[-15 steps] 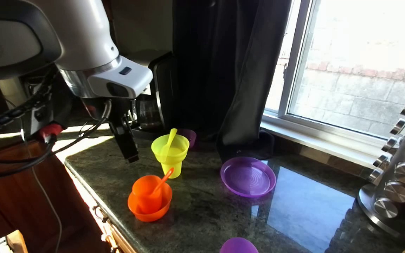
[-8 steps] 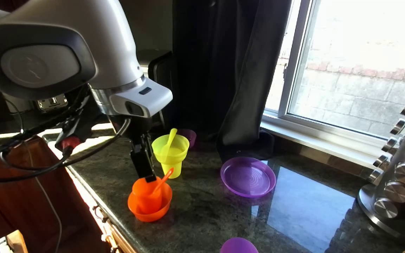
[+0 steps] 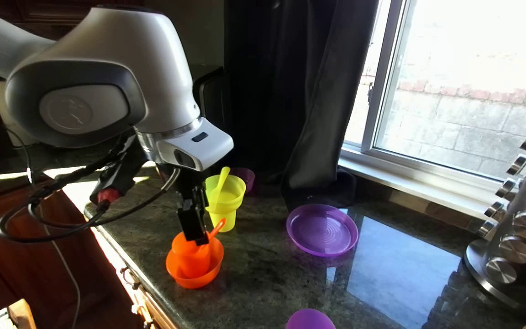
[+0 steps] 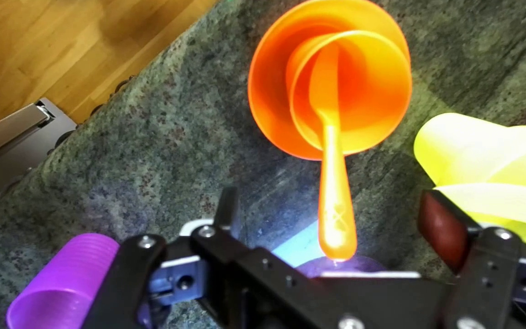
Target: Remove the spoon and cup from the orange bowl
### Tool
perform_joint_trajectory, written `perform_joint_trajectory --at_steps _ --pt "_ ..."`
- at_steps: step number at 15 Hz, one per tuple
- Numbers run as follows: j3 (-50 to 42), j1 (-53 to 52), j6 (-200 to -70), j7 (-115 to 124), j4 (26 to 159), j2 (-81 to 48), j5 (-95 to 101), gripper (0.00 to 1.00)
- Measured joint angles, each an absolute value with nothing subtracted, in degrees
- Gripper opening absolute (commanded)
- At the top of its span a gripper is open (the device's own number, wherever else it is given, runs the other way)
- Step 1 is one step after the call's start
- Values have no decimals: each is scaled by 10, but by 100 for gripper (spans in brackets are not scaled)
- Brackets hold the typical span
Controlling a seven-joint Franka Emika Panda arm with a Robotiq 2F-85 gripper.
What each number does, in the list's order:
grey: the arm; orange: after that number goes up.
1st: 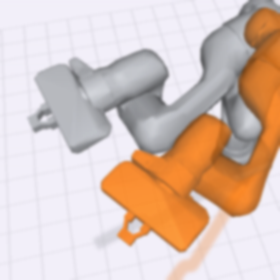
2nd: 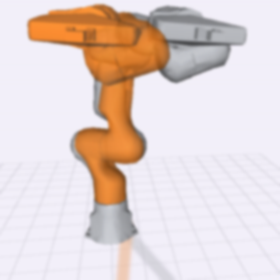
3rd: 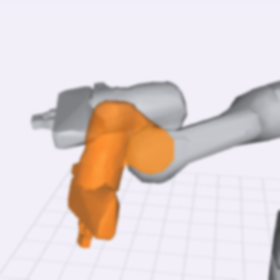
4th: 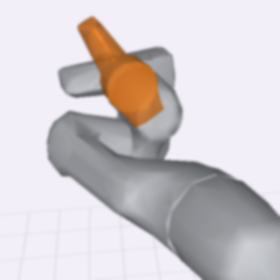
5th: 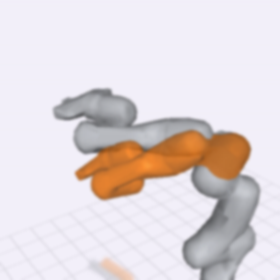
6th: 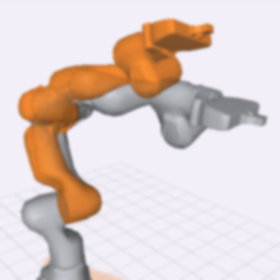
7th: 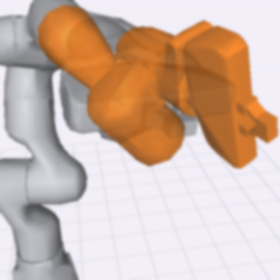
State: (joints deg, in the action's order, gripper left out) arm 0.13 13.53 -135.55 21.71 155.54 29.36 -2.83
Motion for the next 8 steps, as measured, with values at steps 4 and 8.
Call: perform_joint_trajectory --at_steps 4,8 --pt "-1 134 -1387 217 1554 272 -35 100" --pt "-2 134 -1392 217 1548 255 -38 73"
